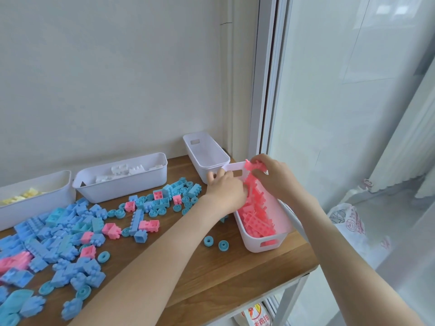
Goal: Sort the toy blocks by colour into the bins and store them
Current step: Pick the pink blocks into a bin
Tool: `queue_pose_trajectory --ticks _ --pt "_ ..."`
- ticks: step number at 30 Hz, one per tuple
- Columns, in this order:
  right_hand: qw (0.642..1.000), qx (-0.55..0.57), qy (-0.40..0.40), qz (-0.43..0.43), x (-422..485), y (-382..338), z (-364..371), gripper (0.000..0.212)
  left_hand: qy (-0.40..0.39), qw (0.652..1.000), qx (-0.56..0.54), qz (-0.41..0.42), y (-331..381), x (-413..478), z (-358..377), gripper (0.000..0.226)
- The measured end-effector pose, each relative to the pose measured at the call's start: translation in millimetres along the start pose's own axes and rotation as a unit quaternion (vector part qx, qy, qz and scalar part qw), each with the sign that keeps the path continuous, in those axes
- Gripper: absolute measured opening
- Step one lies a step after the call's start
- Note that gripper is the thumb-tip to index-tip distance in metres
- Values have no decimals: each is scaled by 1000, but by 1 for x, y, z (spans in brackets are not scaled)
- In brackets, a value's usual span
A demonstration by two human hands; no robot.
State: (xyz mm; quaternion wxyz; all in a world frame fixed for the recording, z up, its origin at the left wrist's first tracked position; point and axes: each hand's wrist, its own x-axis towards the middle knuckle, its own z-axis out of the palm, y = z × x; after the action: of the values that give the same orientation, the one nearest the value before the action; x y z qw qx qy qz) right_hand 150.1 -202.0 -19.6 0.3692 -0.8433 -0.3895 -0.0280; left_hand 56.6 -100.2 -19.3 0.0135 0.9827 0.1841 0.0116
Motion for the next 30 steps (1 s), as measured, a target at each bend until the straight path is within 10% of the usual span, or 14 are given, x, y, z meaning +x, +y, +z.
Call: queue_pose_trajectory --ticks 8,12,17,20,26,30 --pt "971 -171 -166 -30 -4 -4 -5 39 65 989 -87 -96 -12 6 7 56" --pt "981 -158 -92 -58 0 4 3 38 6 993 -69 -93 -15 18 4 74" --pt "993 -80 52 -74 -2 3 9 33 147 976 -140 -75 -5 7 0 42" --pt "996 -49 -19 -65 -5 0 12 45 215 967 -140 -6 -6 -8 1 38" --pt "969 -206 -119 -58 -10 2 16 42 27 987 -146 66 -18 -23 6 38" --pt "965 -236 -100 -52 -12 4 17 28 54 994 -79 59 -27 -13 9 34"
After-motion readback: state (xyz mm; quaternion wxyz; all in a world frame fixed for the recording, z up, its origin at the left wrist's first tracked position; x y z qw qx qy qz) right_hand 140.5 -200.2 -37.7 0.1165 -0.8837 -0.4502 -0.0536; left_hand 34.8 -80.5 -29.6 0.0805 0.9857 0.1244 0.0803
